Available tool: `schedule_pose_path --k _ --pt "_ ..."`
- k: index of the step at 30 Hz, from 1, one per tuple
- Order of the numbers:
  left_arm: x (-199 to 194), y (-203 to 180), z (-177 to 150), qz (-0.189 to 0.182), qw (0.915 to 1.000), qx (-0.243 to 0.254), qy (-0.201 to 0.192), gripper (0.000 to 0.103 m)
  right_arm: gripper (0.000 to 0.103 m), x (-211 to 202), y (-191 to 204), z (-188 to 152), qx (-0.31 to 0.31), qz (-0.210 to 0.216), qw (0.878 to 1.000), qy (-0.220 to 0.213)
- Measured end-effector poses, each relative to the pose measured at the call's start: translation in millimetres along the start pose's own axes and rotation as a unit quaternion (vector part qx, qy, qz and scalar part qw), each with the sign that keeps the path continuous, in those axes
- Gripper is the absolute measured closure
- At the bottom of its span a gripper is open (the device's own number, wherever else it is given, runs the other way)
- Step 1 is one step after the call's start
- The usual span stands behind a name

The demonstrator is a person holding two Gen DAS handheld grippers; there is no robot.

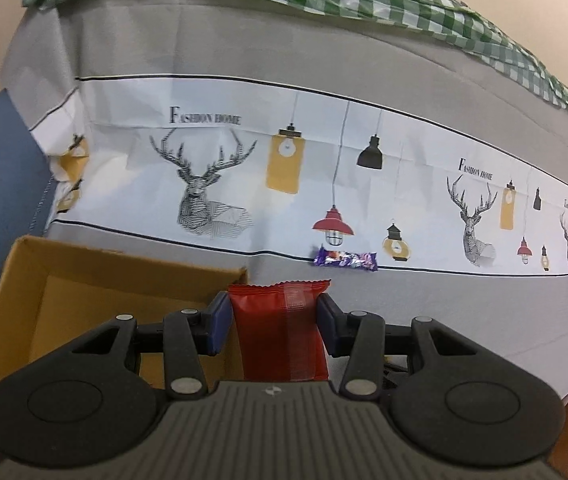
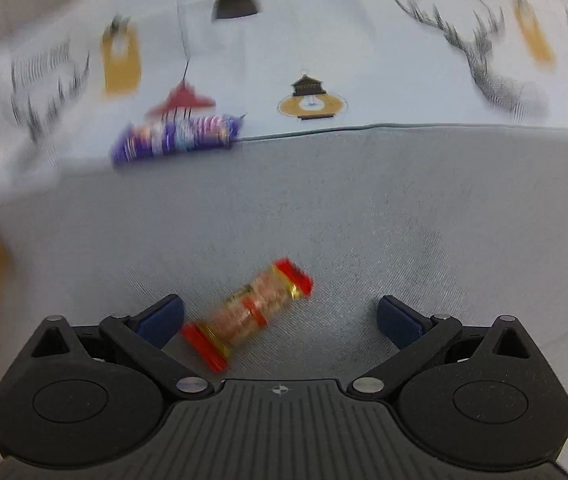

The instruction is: Organize snacks

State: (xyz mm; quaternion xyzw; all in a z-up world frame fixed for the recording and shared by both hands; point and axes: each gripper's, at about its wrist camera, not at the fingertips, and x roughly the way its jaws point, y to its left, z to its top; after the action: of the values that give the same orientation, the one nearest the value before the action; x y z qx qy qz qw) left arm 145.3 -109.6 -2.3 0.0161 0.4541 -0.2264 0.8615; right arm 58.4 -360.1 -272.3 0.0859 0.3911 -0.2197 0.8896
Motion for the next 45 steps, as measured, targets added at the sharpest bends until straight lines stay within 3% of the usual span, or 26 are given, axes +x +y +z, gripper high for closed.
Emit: schedule_pose_path --k 2,5,7,9,12,17,22,27,30,36,45 --pt "-11 9 -3 0.007 1.0000 -0.004 -0.005 0.053 0.085 -9 12 -3 -0.012 0.021 0.999 -0.038" --pt "-33 23 -11 0.015 0.9997 -0.011 -0.014 0.053 0.086 -19 23 1 -0.027 0.008 0.999 -0.035" --pt "-55 33 -20 0.025 0.9992 -0.008 -0.029 0.053 0.086 -42 18 8 -0.014 0.023 0.998 -0.059" --pt "-78 44 -32 0.039 0.9985 -0.010 -0.038 0.053 0.086 -87 21 19 -0.021 0.027 0.995 -0.094" --pt "-113 61 -61 0.059 0.9972 -0.010 -0.044 0.053 0.086 -171 30 20 -0.030 0.072 0.986 -0.147" --pt "-161 86 -130 0.071 0.9967 -0.017 -0.034 0.053 0.086 -290 61 -19 -0.041 0.147 0.974 -0.167" --pt "-180 102 -193 0.072 0.9970 -0.023 -0.013 0.053 0.086 -351 98 -74 -0.045 0.205 0.969 -0.130" --pt "-187 113 -217 0.061 0.9975 -0.033 -0.015 0.053 0.086 -381 135 -117 -0.079 0.234 0.964 -0.099" --pt "-185 114 -217 0.059 0.9976 -0.031 -0.018 0.053 0.086 -392 148 -124 -0.099 0.237 0.961 -0.099" --pt "-173 114 -197 0.066 0.9972 -0.020 -0.028 0.053 0.086 -390 161 -107 -0.120 0.238 0.958 -0.106" --pt "-118 126 -151 0.083 0.9963 -0.009 -0.018 0.053 0.086 -338 202 -58 -0.135 0.250 0.953 -0.105"
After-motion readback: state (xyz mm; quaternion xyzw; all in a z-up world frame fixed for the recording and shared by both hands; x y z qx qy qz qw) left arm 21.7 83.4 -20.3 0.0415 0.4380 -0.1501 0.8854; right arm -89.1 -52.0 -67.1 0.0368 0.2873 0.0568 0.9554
